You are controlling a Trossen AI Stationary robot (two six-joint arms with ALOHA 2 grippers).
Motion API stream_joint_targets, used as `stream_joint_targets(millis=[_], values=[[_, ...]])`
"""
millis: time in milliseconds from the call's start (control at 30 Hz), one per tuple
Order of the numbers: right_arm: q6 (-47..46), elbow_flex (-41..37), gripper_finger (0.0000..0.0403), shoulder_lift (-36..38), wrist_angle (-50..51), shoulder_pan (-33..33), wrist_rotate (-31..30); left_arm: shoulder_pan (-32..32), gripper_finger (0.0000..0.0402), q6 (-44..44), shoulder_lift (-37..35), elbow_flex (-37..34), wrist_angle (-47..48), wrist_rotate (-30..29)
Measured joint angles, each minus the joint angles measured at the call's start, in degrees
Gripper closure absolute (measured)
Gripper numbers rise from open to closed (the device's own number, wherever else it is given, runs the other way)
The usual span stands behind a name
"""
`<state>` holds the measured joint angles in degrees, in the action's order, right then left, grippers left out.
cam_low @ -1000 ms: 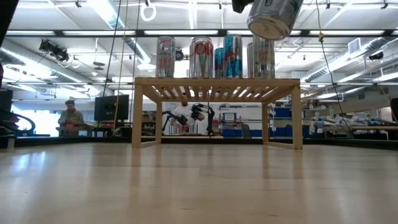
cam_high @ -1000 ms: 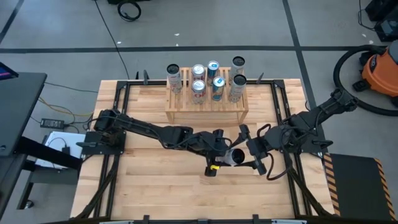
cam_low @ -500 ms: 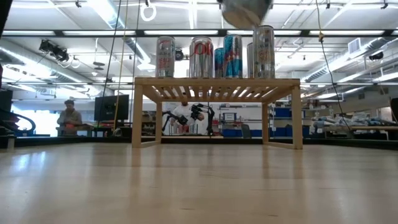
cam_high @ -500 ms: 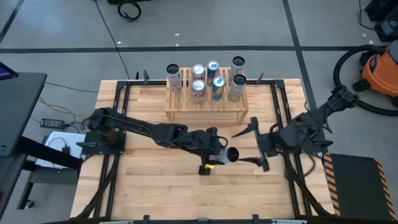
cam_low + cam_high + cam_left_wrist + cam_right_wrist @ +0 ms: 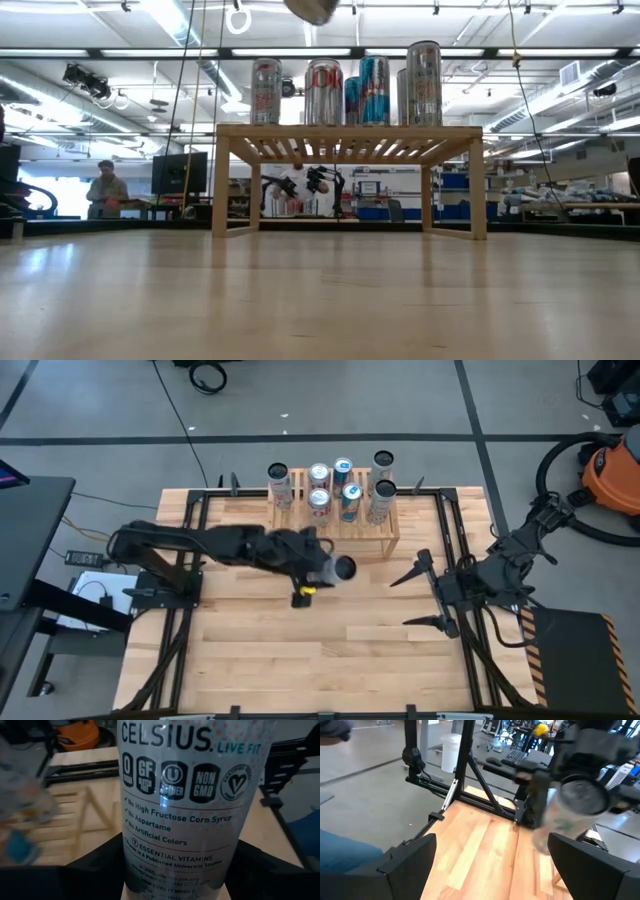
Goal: Place canned beverage on shelf
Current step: Put the white pink soda can on the shelf aligned with the other white pink soda can
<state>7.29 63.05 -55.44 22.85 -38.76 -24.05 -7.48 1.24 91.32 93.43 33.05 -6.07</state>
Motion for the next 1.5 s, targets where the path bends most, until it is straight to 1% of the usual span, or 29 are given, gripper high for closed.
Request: stream_joint_targets(millis=[167,367,633,833,1000,1100,1167,1233,1333,1500], values=[[0.3,0.0,0.001,0.0,-0.7,-0.1,0.0,3.1,0.0139,4.6,-5.4,0.0,3.6,0.1],[0.4,0.0,0.001,-0.5,-1.6,-0.1,-1.7,7.3,0.0139,10.1,-9.7,0.1,9.7,1.0],[0.7,0.0,0.001,-1.6,-4.5,0.4,-5.9,11.3,0.0139,10.0,-14.3,0.0,18.7,1.7],[1.9,0.0,0.001,-1.9,-5.3,0.9,-7.4,13.8,0.0139,10.4,-20.8,0.0,22.1,2.0],[1.8,0.0,0.001,-2.8,-7.6,1.0,-10.3,15.7,0.0139,11.3,-27.4,-0.1,24.5,1.6],[1.9,0.0,0.001,-3.5,-8.8,1.2,-11.3,15.8,0.0139,12.3,-31.3,-1.5,23.2,1.8],[1.9,0.0,0.001,-4.0,-9.2,1.7,-11.5,15.8,0.0139,13.2,-34.2,-4.5,20.8,2.2],[1.9,0.0,0.001,-4.5,-9.5,2.3,-11.5,15.8,0.0139,13.4,-36.9,-9.0,16.8,3.2],[2.0,0.0,0.001,-5.0,-9.7,3.5,-11.5,15.8,0.0139,13.4,-41.0,-16.5,10.7,3.2],[3.2,0.0,0.001,-5.8,-10.4,5.1,-11.5,15.8,0.0139,13.0,-45.0,-29.1,-4.2,3.2]])
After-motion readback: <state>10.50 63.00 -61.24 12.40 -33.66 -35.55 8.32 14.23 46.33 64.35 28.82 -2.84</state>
